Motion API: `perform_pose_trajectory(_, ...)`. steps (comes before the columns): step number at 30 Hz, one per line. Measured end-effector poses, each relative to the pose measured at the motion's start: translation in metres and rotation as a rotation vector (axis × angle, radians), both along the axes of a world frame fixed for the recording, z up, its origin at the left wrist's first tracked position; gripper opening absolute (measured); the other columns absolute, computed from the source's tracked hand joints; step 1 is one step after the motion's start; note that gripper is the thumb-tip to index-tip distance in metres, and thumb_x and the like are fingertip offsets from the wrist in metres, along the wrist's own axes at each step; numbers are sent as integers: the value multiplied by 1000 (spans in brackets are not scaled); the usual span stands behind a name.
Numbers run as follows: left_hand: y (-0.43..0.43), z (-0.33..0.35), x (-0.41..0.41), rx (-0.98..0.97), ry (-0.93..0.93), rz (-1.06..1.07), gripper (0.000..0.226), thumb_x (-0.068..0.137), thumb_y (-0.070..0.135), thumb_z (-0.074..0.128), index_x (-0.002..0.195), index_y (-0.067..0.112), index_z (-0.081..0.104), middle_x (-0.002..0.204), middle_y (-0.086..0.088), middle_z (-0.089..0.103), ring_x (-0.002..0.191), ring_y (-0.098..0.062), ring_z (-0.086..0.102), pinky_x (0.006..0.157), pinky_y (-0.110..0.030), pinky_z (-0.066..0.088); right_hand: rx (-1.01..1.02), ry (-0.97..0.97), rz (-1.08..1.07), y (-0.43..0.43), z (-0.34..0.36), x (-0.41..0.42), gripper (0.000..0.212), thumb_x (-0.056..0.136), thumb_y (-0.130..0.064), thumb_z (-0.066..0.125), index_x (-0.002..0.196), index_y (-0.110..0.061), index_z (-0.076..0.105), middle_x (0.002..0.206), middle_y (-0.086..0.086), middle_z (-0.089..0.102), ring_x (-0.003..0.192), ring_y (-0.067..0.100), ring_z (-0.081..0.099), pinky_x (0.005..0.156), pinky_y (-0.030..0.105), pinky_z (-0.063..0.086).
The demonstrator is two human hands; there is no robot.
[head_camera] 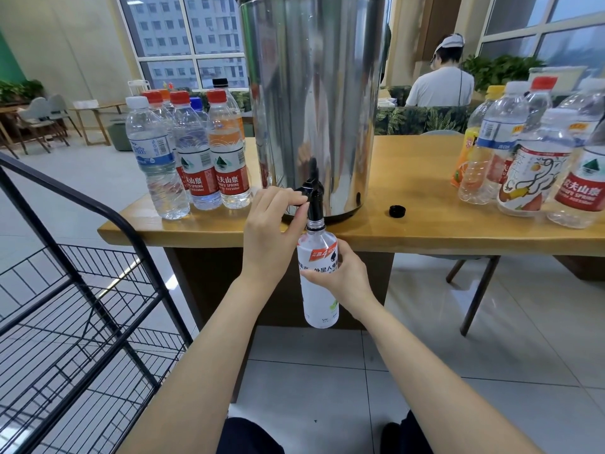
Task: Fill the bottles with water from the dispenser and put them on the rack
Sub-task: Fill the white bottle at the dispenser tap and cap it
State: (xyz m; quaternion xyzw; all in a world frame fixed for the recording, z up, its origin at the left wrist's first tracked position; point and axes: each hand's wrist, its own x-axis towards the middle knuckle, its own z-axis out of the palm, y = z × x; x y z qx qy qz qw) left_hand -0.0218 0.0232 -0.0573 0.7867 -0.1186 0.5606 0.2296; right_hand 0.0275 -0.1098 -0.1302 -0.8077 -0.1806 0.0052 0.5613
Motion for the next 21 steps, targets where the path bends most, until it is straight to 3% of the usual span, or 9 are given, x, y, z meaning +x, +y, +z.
perform_pose_trajectory(5, 0, 0, 0, -3, -2, 2, 12, 91, 12, 62, 93, 1, 67, 91, -10, 66, 92, -18, 58, 81, -24, 47, -11, -7, 8, -2, 2, 0, 74, 71, -32, 85, 133, -23, 47, 118, -8, 62, 103, 6, 55, 73, 15, 42)
perform_pose_trajectory(10, -1, -1, 0, -13, -8, 6, 13, 90, 13, 62, 92, 1, 67, 91, -11, 66, 93, -19, 58, 81, -22, 46, -18, 8, 7, -2, 0, 1, 74, 70, -33, 85, 132, -23, 46, 118, -6, 63, 105, 9, 58, 82, 25, 47)
perform_pose_trajectory(21, -1, -3, 1, -24, -2, 7, 13, 90, 13, 63, 94, 2, 68, 92, -11, 67, 94, -18, 59, 83, -19, 45, -5, 25, 14, -1, 1, 1, 73, 70, -33, 86, 130, -24, 46, 114, -8, 63, 102, 7, 58, 78, 22, 46)
